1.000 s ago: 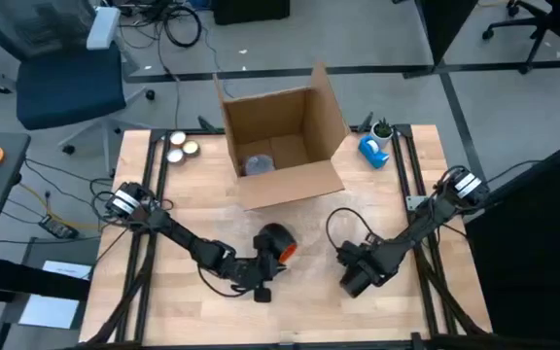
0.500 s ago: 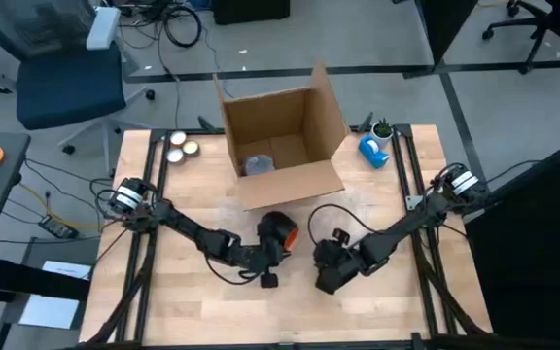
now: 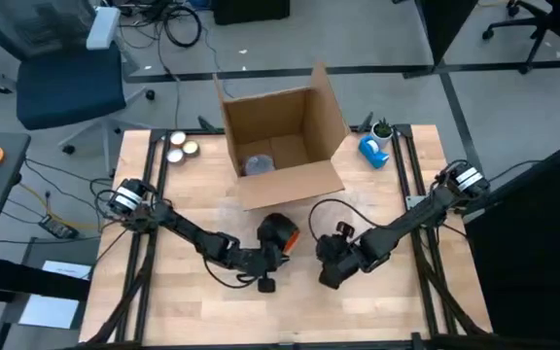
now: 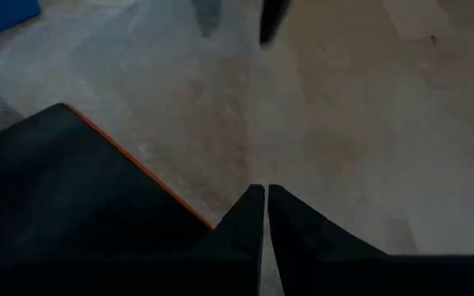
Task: Wrap mug
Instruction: Wrap the black mug with the bubble wrap
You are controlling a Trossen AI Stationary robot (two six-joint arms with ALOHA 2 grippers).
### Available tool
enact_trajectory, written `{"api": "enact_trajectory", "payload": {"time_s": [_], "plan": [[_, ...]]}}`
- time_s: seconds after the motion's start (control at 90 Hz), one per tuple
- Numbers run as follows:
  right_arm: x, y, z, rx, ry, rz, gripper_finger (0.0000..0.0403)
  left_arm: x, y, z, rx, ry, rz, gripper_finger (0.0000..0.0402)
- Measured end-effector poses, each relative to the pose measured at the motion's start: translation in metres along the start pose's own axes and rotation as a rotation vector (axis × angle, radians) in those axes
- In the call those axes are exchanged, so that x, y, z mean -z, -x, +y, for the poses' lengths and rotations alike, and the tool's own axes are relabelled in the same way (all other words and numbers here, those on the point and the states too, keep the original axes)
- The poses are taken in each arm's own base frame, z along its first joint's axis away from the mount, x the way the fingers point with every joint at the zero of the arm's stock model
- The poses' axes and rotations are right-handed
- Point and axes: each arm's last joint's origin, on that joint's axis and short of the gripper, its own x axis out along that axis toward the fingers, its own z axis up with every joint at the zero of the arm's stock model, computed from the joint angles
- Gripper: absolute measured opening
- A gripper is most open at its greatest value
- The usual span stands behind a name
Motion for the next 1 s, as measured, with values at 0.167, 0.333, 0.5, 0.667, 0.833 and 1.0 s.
{"api": "enact_trajectory", "payload": {"time_s": [0.167, 0.333, 0.5, 0.667, 0.833, 1.0], "plan": [[0.026, 0.013, -0.012, 0.138, -0.028, 0.160, 0.0158, 0.001, 0.000, 0.000, 0.009, -0.004, 0.009, 0.0005], [0.052, 0.009, -0.019, 0.197, -0.105, 0.267, 0.0158, 0.001, 0.001, -0.003, 0.061, -0.006, 0.012, 0.0005], [0.073, -0.001, -0.022, 0.197, -0.159, 0.285, 0.0158, 0.003, 0.003, -0.008, 0.081, -0.029, 0.027, 0.0005], [0.079, -0.001, -0.021, 0.179, -0.181, 0.329, 0.0158, -0.001, 0.011, -0.013, 0.099, -0.056, 0.031, 0.0005], [0.045, 0.016, 0.003, 0.080, -0.128, -0.002, 0.0158, -0.021, 0.029, -0.009, 0.086, -0.093, 0.041, 0.0005], [0.020, 0.012, 0.022, -0.039, -0.115, -0.325, 0.0158, -0.028, 0.048, 0.000, 0.039, -0.095, 0.091, 0.0005]]}}
